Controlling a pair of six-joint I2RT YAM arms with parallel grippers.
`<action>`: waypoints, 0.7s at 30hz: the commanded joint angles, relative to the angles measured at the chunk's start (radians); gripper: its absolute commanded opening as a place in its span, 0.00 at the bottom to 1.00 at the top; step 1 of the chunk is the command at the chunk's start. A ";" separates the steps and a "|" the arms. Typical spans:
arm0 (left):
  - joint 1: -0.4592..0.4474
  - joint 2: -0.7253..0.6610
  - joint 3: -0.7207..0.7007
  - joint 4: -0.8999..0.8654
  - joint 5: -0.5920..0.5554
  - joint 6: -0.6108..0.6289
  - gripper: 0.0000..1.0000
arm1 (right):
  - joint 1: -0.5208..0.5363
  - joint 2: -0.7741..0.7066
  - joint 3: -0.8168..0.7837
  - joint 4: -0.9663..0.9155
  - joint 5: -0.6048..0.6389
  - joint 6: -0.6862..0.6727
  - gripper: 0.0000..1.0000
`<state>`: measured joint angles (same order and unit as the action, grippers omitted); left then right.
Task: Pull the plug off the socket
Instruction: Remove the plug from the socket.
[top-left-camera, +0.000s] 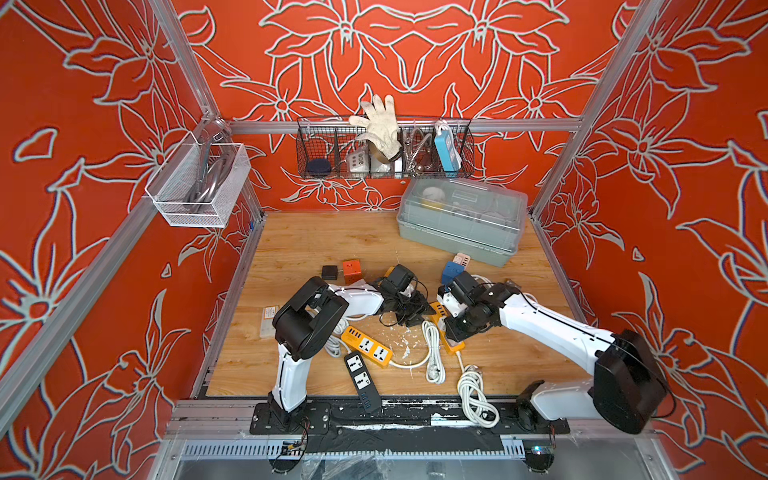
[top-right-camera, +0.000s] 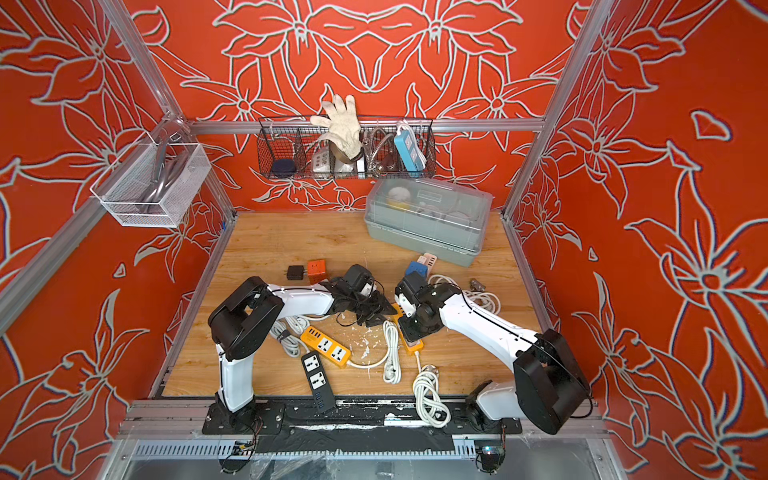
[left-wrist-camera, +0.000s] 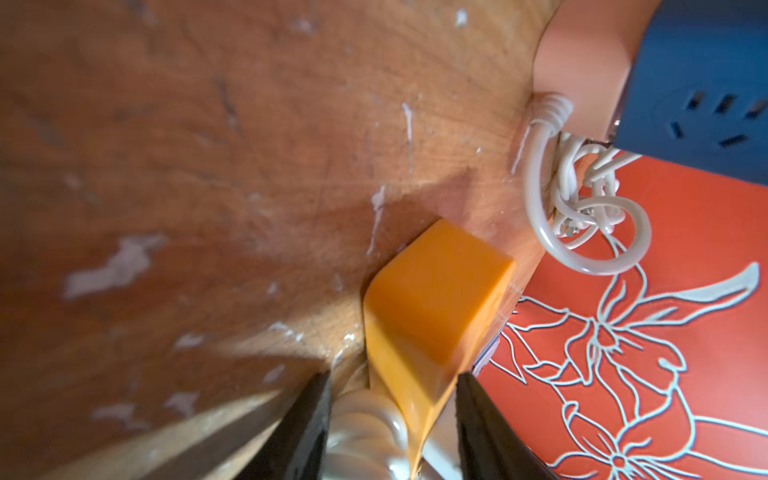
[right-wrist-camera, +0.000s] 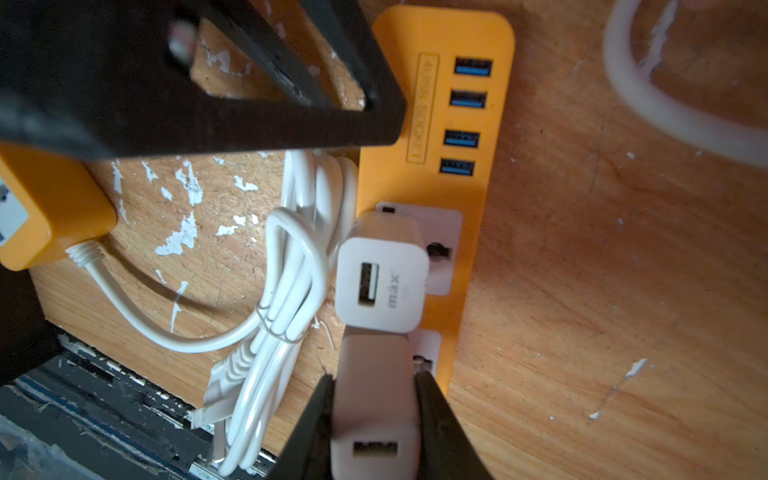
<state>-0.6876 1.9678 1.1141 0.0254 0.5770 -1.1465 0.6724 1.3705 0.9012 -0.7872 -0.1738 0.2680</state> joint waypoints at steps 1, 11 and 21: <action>-0.021 0.050 -0.003 -0.163 -0.037 0.002 0.50 | 0.003 0.028 0.049 -0.009 0.077 0.012 0.20; -0.009 0.107 0.038 -0.328 -0.110 0.029 0.50 | 0.132 -0.028 0.009 0.038 0.061 0.114 0.18; -0.009 0.150 0.048 -0.384 -0.118 0.022 0.49 | -0.060 0.044 0.113 -0.015 0.026 0.091 0.18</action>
<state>-0.6910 2.0266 1.2316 -0.1356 0.5697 -1.1343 0.6788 1.4296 0.9783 -0.8379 -0.1448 0.3725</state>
